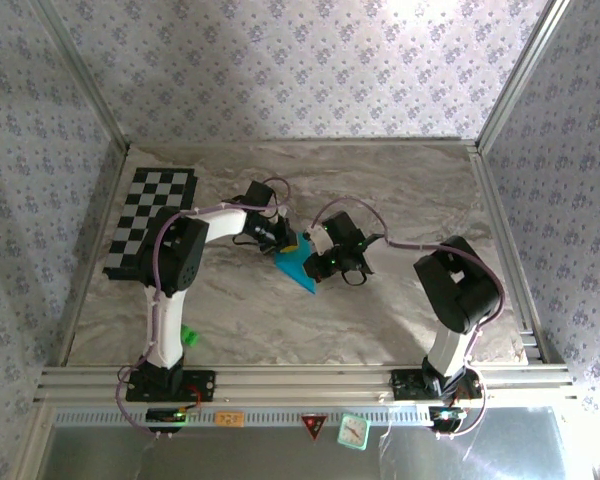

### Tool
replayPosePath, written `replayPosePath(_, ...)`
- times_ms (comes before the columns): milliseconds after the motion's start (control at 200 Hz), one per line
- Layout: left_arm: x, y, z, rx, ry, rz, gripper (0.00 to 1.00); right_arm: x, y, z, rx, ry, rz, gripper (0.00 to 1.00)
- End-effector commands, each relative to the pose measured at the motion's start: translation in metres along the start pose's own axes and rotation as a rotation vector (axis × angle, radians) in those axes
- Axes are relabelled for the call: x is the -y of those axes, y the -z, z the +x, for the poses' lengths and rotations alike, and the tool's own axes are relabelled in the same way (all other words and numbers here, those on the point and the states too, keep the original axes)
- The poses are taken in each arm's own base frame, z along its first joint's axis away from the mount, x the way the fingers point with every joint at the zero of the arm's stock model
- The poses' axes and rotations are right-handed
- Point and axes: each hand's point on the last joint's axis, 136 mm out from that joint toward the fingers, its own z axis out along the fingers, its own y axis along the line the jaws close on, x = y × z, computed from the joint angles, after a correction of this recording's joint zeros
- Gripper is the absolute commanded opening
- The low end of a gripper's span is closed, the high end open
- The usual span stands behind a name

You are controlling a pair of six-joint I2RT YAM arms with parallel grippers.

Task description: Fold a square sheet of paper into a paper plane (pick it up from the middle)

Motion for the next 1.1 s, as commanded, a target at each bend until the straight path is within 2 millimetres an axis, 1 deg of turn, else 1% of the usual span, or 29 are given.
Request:
replayPosePath(0, -0.011, -0.008, 0.01, -0.034, 0.023, -0.042, 0.1, 0.0, -0.003, 0.002, -0.031, -0.05, -0.021, 0.03)
replayPosePath(215, -0.01, -0.008, 0.009, -0.031, 0.024, -0.034, 0.1, -0.002, -0.006, 0.005, -0.045, -0.07, -0.052, 0.03)
replayPosePath(725, -0.012, -0.01, 0.012, -0.041, 0.026, -0.036, 0.1, 0.007, -0.01, 0.008, -0.067, -0.095, -0.031, 0.03)
replayPosePath(854, -0.012, -0.01, 0.012, -0.042, 0.027, -0.035, 0.1, 0.007, -0.011, 0.008, -0.069, -0.095, -0.036, 0.03)
replayPosePath(1094, -0.011, -0.01, 0.01, -0.035, 0.021, -0.034, 0.1, 0.009, -0.014, 0.015, -0.094, -0.109, -0.035, 0.04)
